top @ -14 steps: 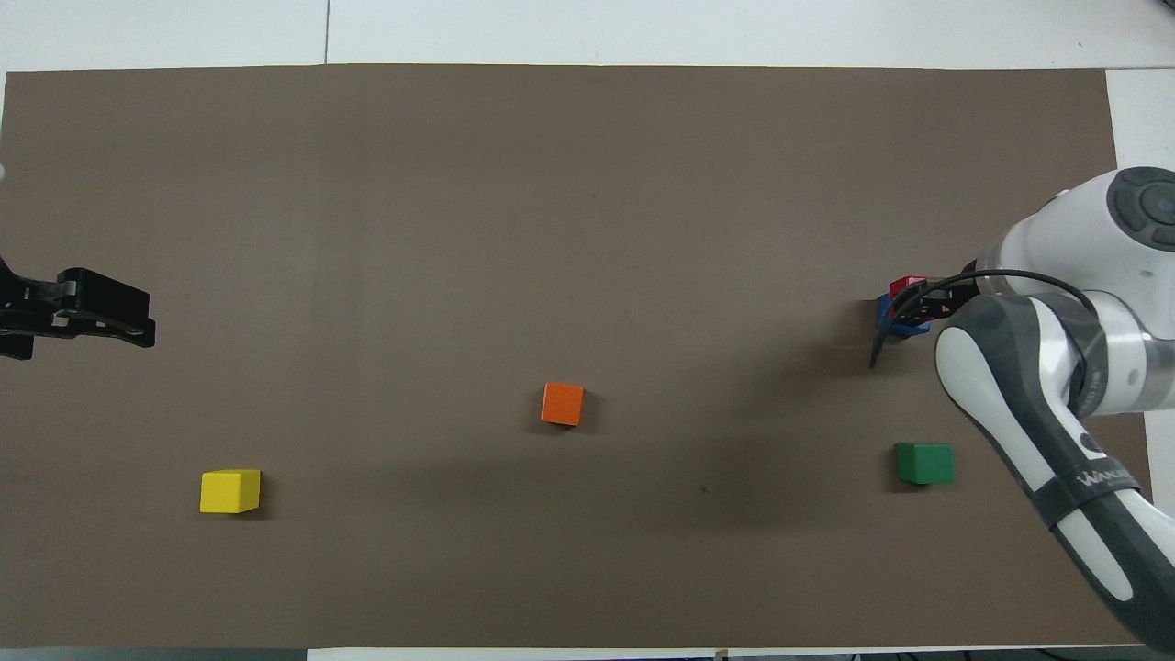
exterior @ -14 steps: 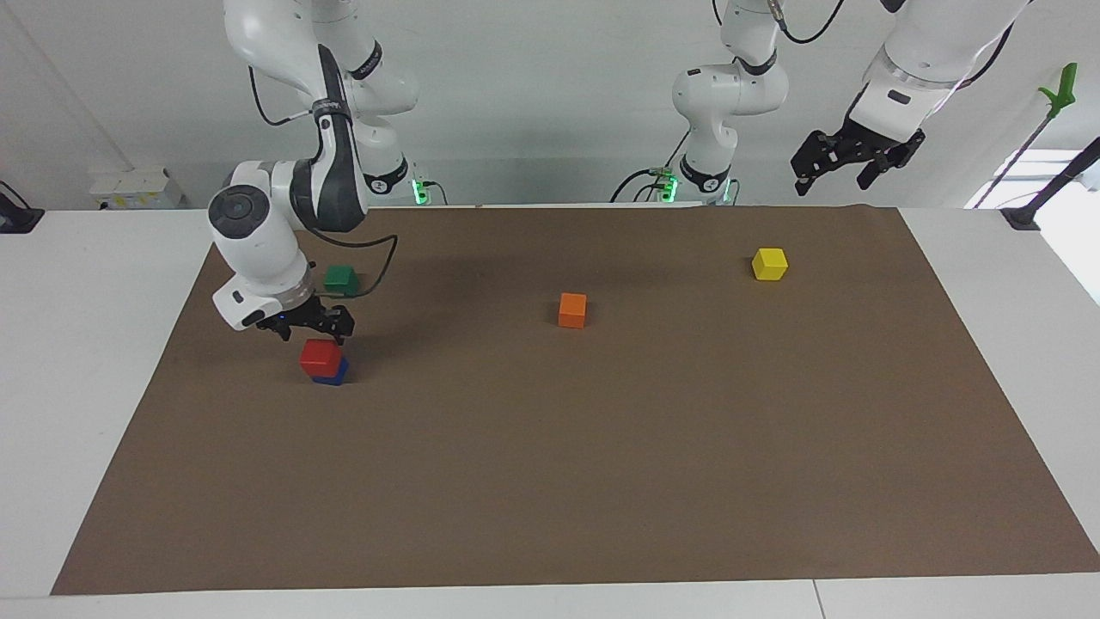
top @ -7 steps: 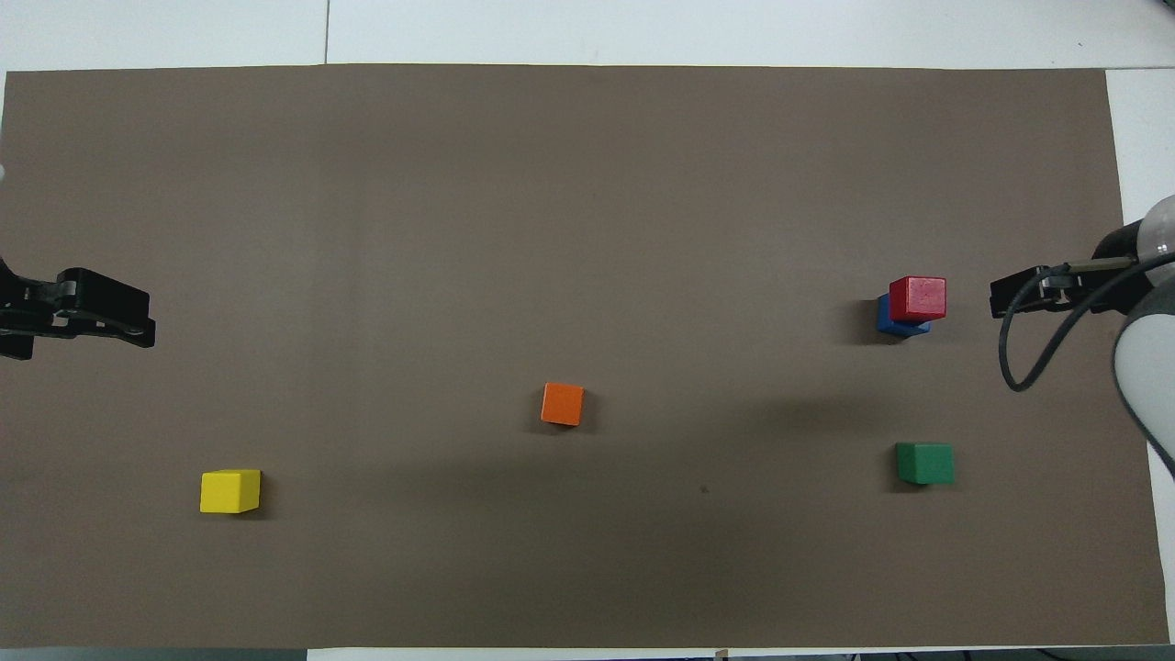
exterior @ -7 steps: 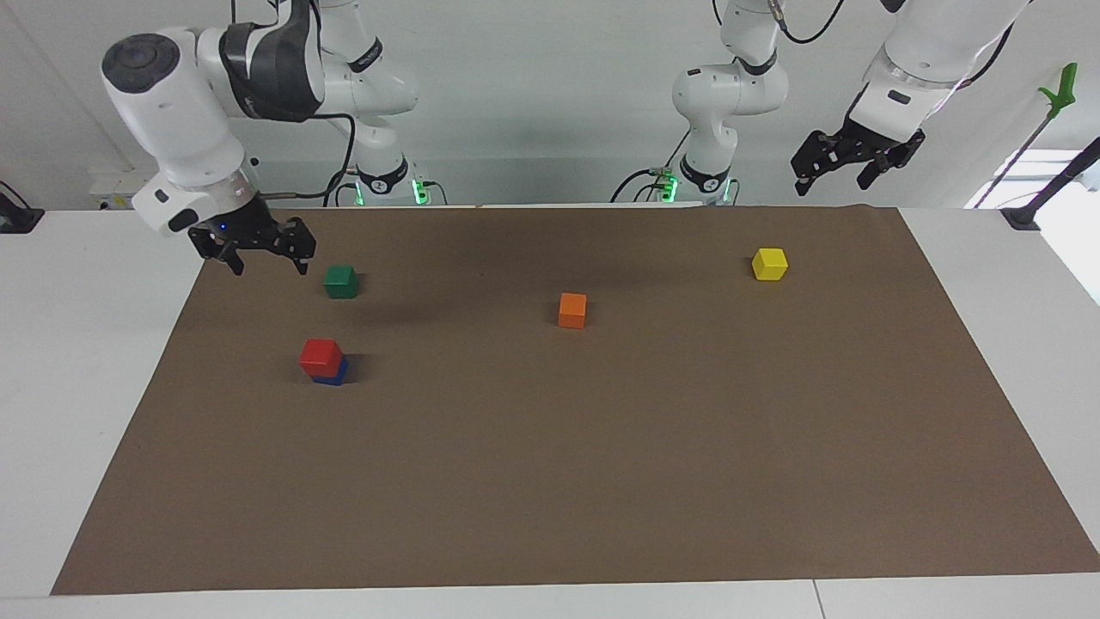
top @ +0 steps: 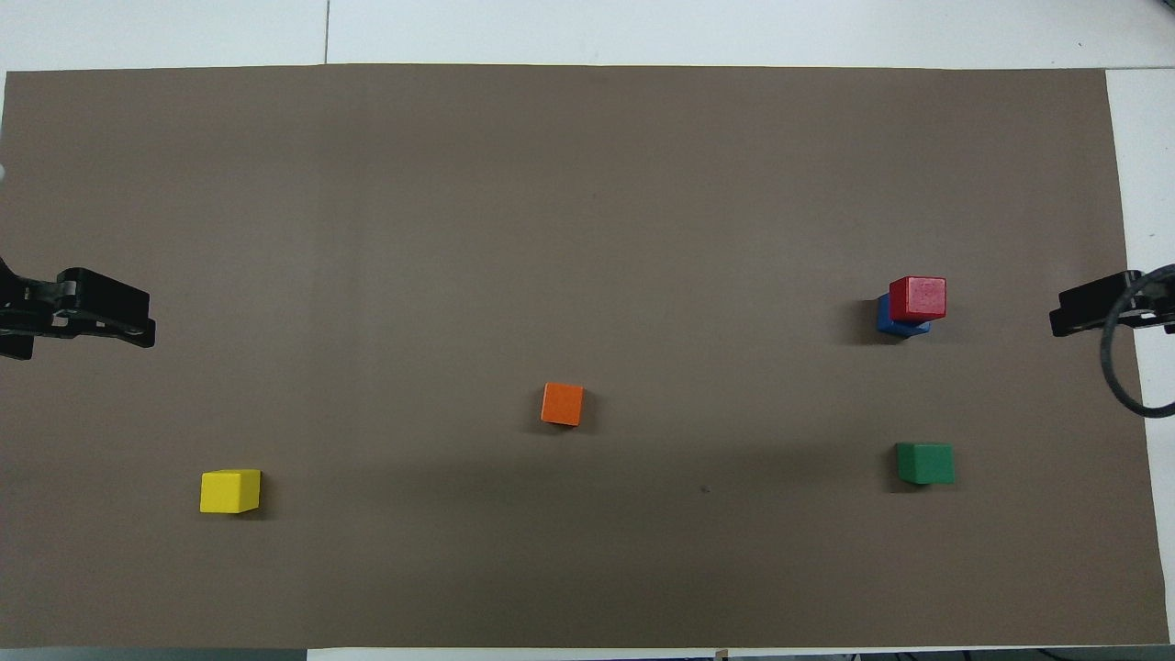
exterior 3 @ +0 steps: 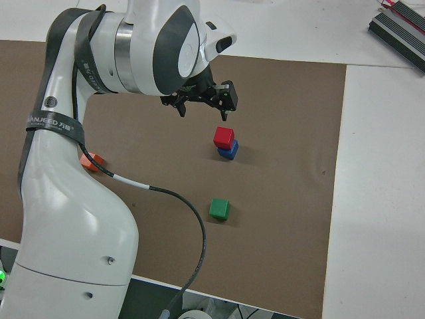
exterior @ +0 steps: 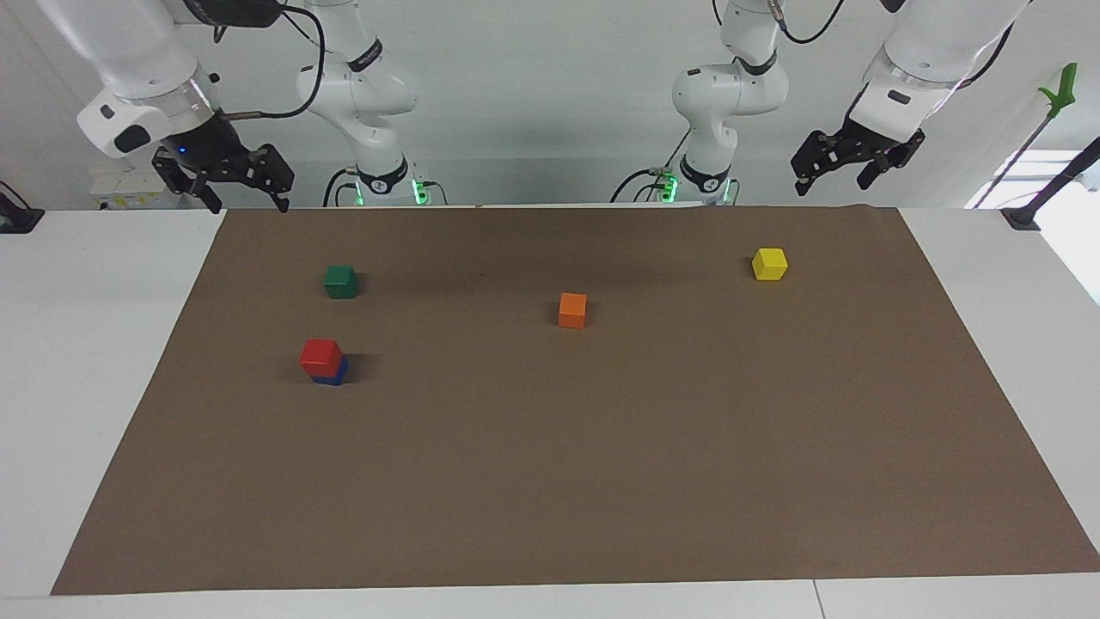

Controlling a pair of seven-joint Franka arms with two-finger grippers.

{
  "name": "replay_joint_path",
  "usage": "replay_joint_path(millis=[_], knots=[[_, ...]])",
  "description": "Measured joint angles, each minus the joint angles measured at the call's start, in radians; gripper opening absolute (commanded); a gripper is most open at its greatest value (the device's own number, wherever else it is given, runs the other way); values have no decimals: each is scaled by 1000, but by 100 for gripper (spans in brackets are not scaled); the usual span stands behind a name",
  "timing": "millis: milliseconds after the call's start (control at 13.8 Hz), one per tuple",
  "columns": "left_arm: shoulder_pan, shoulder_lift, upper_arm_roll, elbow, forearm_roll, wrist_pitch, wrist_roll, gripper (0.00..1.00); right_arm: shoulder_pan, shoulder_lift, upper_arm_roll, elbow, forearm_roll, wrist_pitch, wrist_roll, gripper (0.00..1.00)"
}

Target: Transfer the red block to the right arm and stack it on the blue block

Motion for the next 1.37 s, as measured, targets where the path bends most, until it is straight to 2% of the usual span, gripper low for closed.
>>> replay_joint_path(millis=[650,939,1373], knots=[[0,0,0,0,0,0,0,100,-9,57,-25,61,-25,2,-43,100],[0,0,0,0,0,0,0,100,8,65,-24,56,-54,46,-43,100],[0,0,0,0,0,0,0,100,7,71,-29,56,-54,47,-43,100]])
